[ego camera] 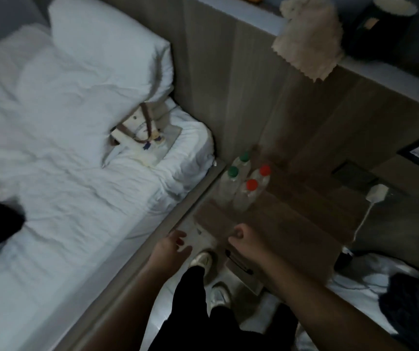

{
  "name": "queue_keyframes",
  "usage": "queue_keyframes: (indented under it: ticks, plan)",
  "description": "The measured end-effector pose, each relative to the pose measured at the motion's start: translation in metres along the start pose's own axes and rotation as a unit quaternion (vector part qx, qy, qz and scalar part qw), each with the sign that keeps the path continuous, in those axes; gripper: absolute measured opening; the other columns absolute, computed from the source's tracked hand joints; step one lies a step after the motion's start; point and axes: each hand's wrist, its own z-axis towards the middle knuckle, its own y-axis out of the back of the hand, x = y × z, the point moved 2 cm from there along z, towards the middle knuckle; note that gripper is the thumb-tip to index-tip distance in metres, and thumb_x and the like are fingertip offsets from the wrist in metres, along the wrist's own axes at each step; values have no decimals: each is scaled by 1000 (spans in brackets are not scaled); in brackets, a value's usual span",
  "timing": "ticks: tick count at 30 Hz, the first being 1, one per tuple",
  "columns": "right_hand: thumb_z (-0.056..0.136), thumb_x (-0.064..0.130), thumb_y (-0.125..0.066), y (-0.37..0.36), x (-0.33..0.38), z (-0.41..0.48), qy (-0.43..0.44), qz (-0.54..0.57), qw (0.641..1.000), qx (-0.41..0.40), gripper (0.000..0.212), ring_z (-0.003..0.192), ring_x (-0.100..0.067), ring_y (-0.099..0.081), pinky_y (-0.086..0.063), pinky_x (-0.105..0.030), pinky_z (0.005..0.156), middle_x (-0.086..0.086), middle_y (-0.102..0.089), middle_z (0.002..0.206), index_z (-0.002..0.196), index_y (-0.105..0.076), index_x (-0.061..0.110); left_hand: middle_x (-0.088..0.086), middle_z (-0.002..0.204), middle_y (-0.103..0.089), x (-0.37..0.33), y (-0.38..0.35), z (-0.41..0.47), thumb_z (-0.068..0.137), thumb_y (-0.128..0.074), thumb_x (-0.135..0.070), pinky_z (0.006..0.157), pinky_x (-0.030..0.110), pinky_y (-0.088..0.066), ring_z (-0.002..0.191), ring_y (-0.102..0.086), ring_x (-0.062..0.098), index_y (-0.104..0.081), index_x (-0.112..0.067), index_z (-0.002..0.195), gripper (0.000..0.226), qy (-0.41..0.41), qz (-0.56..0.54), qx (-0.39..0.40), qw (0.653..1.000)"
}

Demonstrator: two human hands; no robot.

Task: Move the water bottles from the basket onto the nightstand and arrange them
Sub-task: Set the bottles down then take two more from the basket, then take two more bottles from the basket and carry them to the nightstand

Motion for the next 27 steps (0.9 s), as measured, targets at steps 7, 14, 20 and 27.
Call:
queue_keyframes:
  ticks: [7, 14, 20, 27]
  plan:
    - [90, 17, -62, -68, -20, -25, 28, -91, 991, 95, 42, 104, -22, -54, -46, -32, 89, -7, -52, 107, 128, -50, 4, -1, 94, -63, 54, -6, -107, 85, -66, -26, 75, 22, -40, 85, -60, 13, -60, -17, 115, 32, 107, -73, -100, 987]
    - [92, 28, -57, -132, 12, -46, 102, -220, 957, 156, 37, 103, -16, -54, -40, -24, 82, -4, -58, 121, 126, -52, 15, 3, 93, -67, 105, 0, -183, 86, -65, -23, 81, 31, -51, 85, -63, 17, -62, -13, 112, 29, 201, -126, -192, 952]
    - [90, 28, -59, -196, 42, -72, 146, -281, 933, 172, 42, 115, -20, -55, -44, -28, 90, -5, -57, 128, 129, -51, 15, 2, 101, -66, 146, 8, -235, 88, -61, -29, 84, 33, -52, 92, -63, 16, -60, -17, 116, 31, 224, -178, -240, 928]
    - [91, 21, -59, -341, 43, -145, 185, -348, 899, 191, 39, 117, -25, -57, -42, -27, 94, -12, -61, 126, 126, -54, 6, -3, 101, -66, 260, 17, -353, 88, -59, -32, 78, 27, -47, 91, -61, 12, -59, -21, 117, 32, 274, -216, -286, 893]
